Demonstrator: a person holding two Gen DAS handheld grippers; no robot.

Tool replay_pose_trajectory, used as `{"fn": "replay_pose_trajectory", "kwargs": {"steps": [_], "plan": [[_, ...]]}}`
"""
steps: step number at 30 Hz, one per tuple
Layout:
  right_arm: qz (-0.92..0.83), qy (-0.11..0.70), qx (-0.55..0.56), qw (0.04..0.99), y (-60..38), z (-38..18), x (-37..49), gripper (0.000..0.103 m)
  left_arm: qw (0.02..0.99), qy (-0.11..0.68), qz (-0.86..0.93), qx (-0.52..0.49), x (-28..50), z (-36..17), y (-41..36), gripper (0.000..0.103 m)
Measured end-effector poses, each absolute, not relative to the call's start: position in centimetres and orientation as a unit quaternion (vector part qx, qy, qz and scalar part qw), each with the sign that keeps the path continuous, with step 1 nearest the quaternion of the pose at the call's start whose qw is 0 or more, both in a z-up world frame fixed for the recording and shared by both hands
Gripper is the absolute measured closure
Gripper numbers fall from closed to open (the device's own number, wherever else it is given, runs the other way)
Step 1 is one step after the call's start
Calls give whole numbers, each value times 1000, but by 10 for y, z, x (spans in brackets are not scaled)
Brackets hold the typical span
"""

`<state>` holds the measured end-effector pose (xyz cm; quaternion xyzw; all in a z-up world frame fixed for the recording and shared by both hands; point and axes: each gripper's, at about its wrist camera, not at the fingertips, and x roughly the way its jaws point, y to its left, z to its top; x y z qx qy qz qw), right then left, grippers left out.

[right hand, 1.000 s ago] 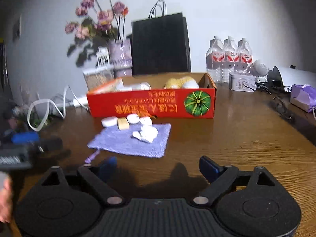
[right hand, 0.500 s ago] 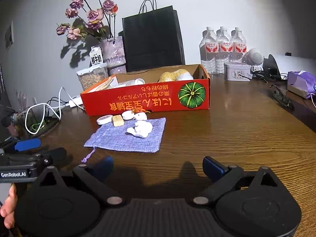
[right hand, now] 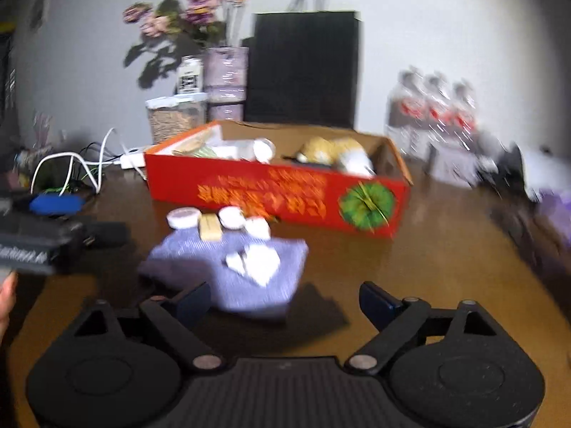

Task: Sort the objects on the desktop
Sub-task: 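Move both open tools back over the purple cloth, then grasp the round CE-marked cap with the left tool while the right tool grasps the white tissue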

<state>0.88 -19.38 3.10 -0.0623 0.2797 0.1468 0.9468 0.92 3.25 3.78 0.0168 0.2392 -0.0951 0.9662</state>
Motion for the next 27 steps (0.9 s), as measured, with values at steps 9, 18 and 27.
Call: {"fn": "replay_pose_trajectory", "kwargs": {"steps": [9, 18, 27], "plan": [[188, 306, -105, 927, -160, 17, 72, 56, 937, 319, -143, 5, 113, 22, 44, 29], [200, 307, -68, 928, -169, 7, 73, 77, 936, 320, -143, -6, 116, 11, 49, 63], [171, 257, -37, 950, -191, 36, 35, 81, 959, 269, -84, -25, 62, 45, 61, 63]]}}
